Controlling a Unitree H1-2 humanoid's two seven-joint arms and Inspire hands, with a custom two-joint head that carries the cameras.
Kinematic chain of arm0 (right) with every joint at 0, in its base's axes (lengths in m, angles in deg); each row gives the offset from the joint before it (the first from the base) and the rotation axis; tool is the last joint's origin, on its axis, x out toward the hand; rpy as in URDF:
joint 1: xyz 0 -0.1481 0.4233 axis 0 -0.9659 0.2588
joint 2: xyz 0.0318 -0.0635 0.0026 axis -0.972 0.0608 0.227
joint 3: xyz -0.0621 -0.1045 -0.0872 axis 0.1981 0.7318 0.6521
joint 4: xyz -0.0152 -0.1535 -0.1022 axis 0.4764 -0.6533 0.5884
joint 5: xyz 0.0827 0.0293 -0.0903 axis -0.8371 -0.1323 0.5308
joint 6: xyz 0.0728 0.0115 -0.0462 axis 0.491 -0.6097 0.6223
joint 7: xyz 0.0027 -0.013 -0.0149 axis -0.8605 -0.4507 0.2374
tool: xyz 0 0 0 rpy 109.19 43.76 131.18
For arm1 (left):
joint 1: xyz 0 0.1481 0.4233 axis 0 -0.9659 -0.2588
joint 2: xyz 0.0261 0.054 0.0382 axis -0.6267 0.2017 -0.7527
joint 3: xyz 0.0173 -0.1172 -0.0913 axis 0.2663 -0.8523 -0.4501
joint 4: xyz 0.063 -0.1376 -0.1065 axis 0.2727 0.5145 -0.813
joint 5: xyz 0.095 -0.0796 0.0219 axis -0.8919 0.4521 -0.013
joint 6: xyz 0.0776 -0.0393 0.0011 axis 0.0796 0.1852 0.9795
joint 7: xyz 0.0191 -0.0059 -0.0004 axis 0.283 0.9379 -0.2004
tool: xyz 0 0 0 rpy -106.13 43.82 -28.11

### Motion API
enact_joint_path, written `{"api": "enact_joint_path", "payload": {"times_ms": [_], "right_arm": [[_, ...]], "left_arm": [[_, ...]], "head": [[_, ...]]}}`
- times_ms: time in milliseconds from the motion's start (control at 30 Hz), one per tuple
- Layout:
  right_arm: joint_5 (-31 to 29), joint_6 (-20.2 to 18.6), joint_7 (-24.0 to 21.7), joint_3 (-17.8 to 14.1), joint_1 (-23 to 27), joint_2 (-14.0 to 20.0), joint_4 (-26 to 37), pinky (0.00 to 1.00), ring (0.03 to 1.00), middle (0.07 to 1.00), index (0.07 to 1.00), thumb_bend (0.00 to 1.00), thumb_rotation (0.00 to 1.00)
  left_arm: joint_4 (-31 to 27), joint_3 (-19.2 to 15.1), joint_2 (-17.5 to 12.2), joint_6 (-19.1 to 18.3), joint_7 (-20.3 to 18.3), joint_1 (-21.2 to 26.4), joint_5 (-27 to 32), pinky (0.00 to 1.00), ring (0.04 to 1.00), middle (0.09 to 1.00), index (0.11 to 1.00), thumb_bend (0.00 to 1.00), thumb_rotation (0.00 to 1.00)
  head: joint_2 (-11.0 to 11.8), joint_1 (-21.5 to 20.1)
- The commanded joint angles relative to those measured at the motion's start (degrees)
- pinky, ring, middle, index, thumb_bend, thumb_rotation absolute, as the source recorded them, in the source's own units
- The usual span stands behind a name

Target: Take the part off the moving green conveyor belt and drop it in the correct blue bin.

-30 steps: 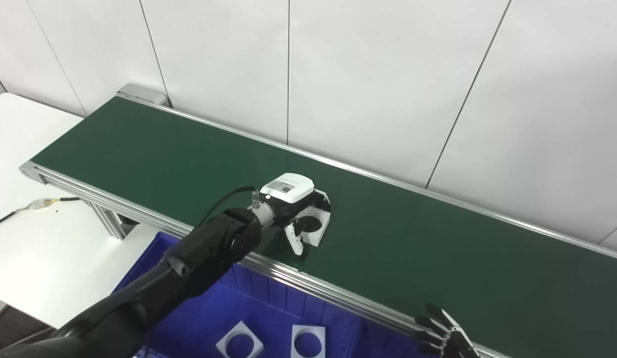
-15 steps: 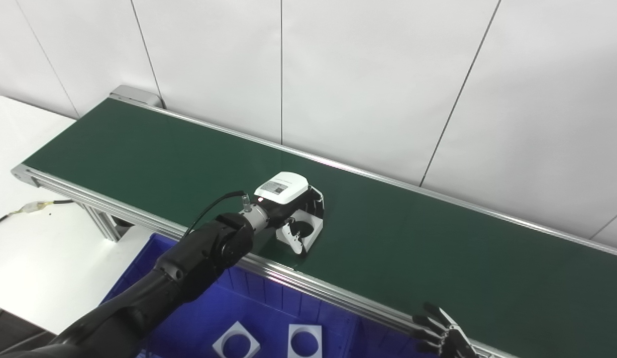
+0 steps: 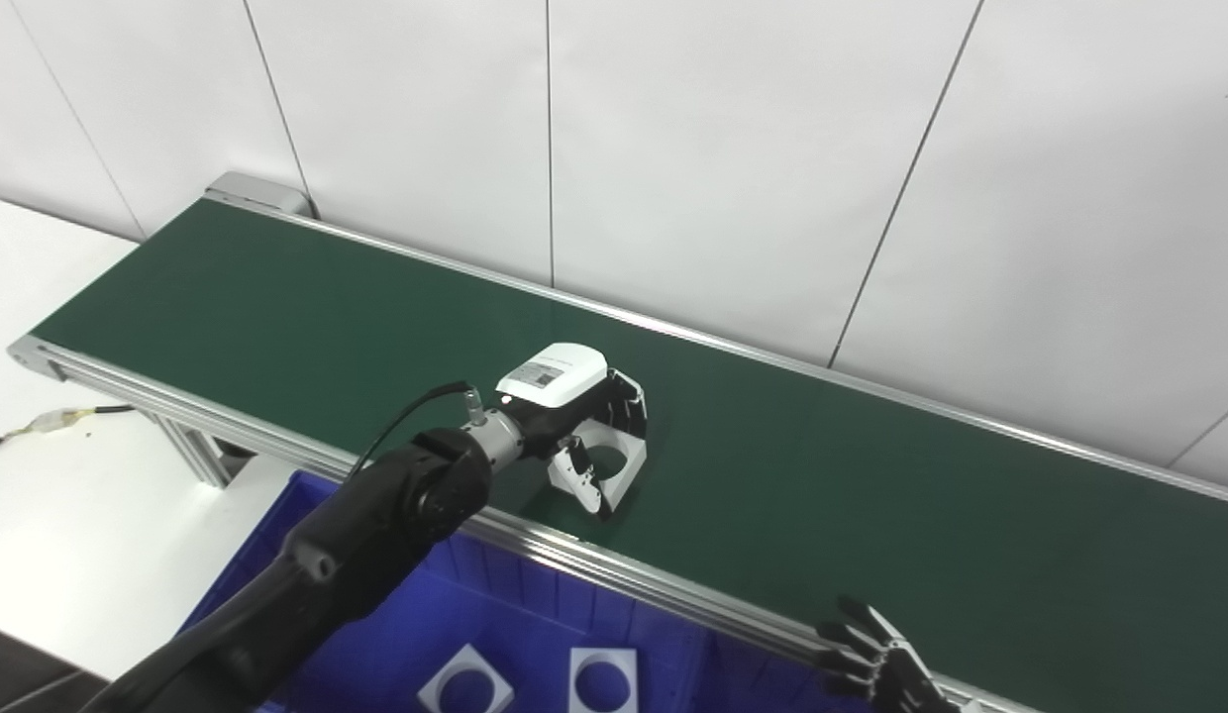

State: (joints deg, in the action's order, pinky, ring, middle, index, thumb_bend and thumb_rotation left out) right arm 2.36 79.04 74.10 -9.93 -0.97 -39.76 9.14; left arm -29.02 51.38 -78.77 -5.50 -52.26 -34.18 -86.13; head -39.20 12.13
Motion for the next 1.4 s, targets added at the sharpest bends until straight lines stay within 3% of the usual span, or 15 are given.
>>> {"api": "enact_joint_path", "payload": {"times_ms": [0, 200, 433, 667, 1000, 1200, 1367], "right_arm": [[-0.7, 0.9, 0.2, -0.2, -0.1, -0.2, 1.9, 0.65, 0.726, 0.794, 0.877, 0.7, 0.62], [-0.6, 1.7, 0.0, -0.1, -0.1, 0.0, 1.6, 0.65, 0.726, 0.794, 0.876, 0.69, 0.62], [-0.7, 1.1, -0.2, -0.2, -0.2, 0.2, 2.1, 0.65, 0.728, 0.795, 0.877, 0.7, 0.61], [-1.1, 0.6, -0.2, -0.3, -0.7, 0.2, 2.8, 0.65, 0.728, 0.792, 0.875, 0.71, 0.61], [-0.9, -0.3, -0.3, -0.5, -1.7, 0.7, 5.1, 0.65, 0.73, 0.796, 0.875, 0.71, 0.63], [-0.9, -1.4, -0.4, -0.8, -1.9, 0.9, 6.4, 0.64, 0.727, 0.79, 0.871, 0.71, 0.63], [-1.4, -1.2, -0.4, -1.0, -1.7, 1.1, 6.5, 0.64, 0.724, 0.788, 0.871, 0.71, 0.63]], "left_arm": [[-4.7, -1.8, -1.9, -1.5, -1.6, 0.5, 1.3, 0.37, 0.416, 0.493, 0.509, 0.5, 0.0], [-18.6, -5.7, -3.1, -5.8, -8.1, -4.1, 5.9, 0.37, 0.399, 0.474, 0.52, 0.5, 0.0], [-27.5, -9.3, -2.8, -7.5, -9.7, -7.6, 7.8, 0.37, 0.396, 0.467, 0.52, 0.5, 0.0], [-32.0, -11.2, -1.4, -8.3, -9.9, -11.6, 9.9, 0.34, 0.389, 0.455, 0.518, 0.5, 0.0], [-38.9, -12.9, 3.6, -10.1, -9.2, -21.6, 10.0, 0.35, 0.402, 0.463, 0.516, 0.5, 0.0], [-42.6, -13.8, 4.6, -11.5, -9.6, -26.8, 10.4, 0.37, 0.42, 0.483, 0.506, 0.5, 0.0], [-42.4, -15.0, 4.5, -9.7, -8.2, -30.7, 11.9, 0.36, 0.413, 0.477, 0.508, 0.5, 0.0]], "head": [[0.0, 0.0], [-0.1, -0.1], [-0.5, 0.0], [-0.9, -0.4], [-2.5, 0.4], [-3.6, 0.6], [-4.7, 0.8]]}}
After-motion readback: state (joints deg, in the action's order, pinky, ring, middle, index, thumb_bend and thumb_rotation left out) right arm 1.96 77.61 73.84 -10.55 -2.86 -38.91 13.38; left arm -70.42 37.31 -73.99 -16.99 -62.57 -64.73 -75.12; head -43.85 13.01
